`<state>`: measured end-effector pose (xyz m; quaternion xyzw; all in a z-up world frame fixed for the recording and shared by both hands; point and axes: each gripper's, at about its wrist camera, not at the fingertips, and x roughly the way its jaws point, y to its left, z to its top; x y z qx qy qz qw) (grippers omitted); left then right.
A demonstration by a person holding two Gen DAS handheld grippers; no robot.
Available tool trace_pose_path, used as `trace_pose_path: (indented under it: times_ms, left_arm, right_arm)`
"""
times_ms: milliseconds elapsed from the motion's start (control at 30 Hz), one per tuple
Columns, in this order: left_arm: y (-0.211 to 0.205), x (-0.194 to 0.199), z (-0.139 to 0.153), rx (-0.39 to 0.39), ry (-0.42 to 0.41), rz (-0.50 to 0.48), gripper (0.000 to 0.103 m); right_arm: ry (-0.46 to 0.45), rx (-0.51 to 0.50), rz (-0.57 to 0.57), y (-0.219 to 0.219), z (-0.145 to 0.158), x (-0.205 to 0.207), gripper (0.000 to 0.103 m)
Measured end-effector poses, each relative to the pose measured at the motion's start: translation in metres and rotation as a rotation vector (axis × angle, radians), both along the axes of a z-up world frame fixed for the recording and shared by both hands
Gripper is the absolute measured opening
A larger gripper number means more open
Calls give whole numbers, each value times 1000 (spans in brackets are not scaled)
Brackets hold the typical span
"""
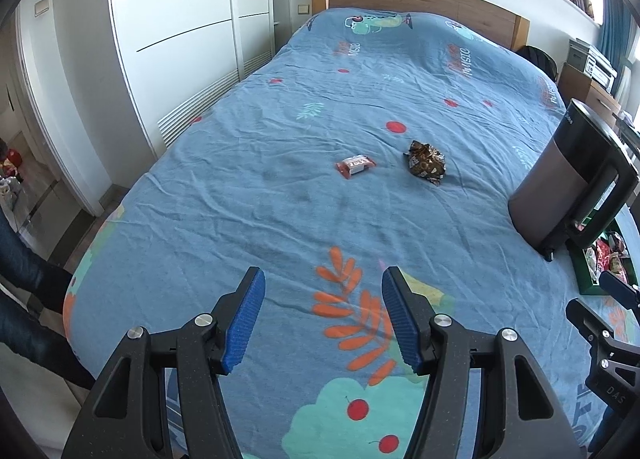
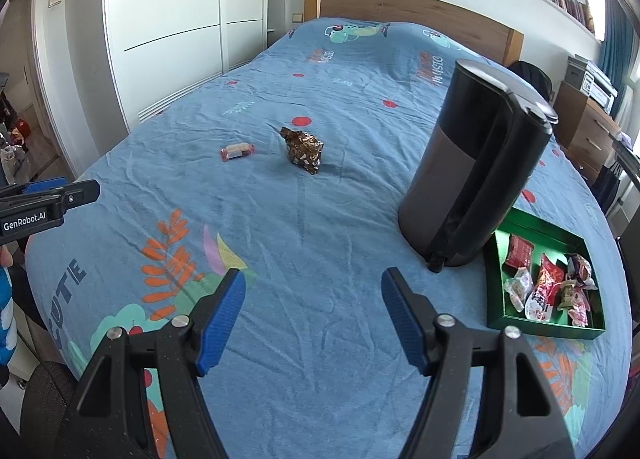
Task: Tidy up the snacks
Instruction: 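Withdraw both open tools from the tray back toward the remaining snacks, then move both open tools across the bed toward the candy bar and chocolate bag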
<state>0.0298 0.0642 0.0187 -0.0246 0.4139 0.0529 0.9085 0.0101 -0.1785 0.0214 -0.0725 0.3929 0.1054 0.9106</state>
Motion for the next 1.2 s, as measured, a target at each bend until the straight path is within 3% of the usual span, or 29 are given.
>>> trace_pose_path:
  times_ms: [133, 1200]
  left_arm:
    - [6, 0, -5, 0, 9, 6, 62]
    - [17, 13, -21, -26, 22, 17, 64]
  right_arm:
    - [0, -1, 9, 7, 0, 0, 103]
    - [13, -24, 19, 19, -7, 8, 103]
